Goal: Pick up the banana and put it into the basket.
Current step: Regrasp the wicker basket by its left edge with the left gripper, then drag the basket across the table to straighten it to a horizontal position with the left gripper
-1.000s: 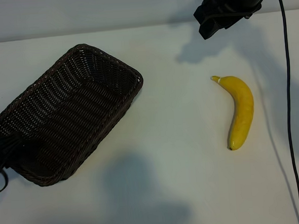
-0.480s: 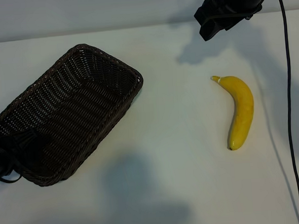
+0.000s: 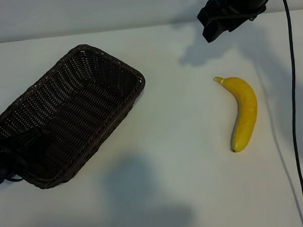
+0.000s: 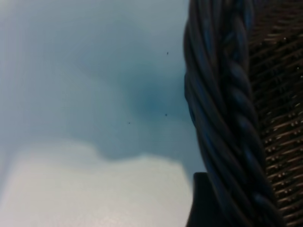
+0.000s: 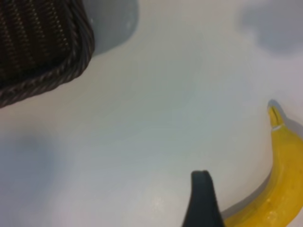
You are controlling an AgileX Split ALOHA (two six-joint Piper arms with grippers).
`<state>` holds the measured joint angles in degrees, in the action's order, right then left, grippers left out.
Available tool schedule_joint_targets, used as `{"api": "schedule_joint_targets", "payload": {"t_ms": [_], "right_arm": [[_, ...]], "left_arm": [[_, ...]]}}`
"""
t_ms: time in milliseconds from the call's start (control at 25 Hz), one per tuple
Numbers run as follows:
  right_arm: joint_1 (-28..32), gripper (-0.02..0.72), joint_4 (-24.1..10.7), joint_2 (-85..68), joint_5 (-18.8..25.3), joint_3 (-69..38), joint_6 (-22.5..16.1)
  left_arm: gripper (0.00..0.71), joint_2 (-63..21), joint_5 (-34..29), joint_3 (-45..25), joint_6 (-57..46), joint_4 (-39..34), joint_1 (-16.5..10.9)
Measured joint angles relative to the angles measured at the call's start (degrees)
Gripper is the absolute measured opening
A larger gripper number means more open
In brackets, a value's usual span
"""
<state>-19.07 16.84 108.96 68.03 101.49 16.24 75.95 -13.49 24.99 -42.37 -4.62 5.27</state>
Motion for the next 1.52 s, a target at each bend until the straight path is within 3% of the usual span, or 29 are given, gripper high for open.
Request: {"api": "schedule_joint_targets", "payload": {"t_ms": [440,600,840,1520], "right_arm": [[0.00,0.522,0.00,0.00,1.14,0.00,0.00],[0.00,0.522,0.00,0.00,1.14,0.00,0.00],[0.00,0.522,0.00,0.00,1.18,0.00,0.00],[0.00,0.522,0.05,0.00,1.20,0.00,0.00]], "left_arm": [[0.470,3.47,1.71,0.00,0.00,1.07,0.00],[0.302,3.53,2.30,-0.04,-0.34,1.51,0.00],[0.189,3.54,4.87,-0.04,-0.19,1.95,0.00],[0.183,3.59,5.18,0.01,4.24,2.55,0.00]]}}
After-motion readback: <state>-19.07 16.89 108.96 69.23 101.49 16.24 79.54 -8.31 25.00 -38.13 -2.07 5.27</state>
